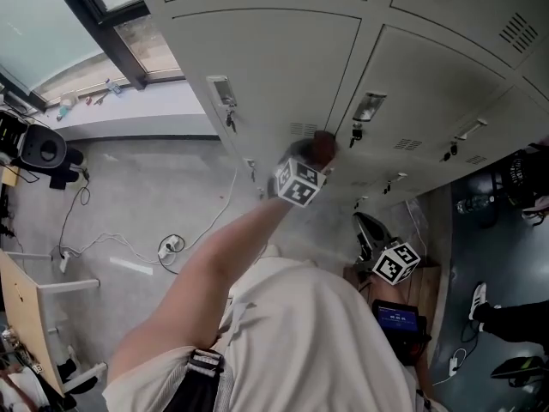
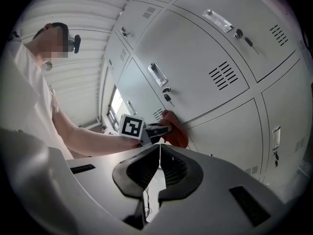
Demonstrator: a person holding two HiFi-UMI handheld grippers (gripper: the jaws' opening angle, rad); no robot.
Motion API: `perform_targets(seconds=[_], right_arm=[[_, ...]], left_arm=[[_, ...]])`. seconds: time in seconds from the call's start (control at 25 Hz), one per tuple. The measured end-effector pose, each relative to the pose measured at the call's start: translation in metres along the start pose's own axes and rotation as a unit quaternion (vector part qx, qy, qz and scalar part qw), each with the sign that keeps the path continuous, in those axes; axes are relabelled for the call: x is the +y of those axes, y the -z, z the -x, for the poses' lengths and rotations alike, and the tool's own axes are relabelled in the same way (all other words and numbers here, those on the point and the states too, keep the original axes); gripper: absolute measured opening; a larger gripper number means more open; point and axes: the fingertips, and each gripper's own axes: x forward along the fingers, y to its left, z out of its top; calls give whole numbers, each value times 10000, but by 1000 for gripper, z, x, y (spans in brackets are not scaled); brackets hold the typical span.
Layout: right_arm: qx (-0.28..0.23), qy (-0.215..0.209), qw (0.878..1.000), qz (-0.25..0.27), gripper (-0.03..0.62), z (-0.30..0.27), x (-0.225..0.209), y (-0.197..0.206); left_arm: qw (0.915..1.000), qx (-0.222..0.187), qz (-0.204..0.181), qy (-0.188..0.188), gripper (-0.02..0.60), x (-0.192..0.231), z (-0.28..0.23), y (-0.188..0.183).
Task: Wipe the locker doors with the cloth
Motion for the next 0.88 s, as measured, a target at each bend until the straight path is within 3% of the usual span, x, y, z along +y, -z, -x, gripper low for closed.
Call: perform_targets(seconds=[0.12, 0.32, 0.68, 0.76, 0.88], right_arm=[[70, 46, 9999, 59, 20, -10, 4, 2], [143, -71, 9998, 122, 20, -44, 19, 4], [247, -33, 9996, 159, 20, -80, 40, 26], [267, 19, 9995, 188, 20, -83, 46, 29], [230, 126, 9996, 123, 20, -81, 46, 35]], left_arm=[[9995, 136, -148, -260, 83, 20, 7, 25], [9962, 437, -77, -748, 83, 83, 37, 81], [9873, 446, 213, -1507, 83, 197, 115, 132], [9784, 284, 432, -2003, 83, 221, 138, 130], [9561, -103, 1036, -2741, 83, 247, 165, 119]])
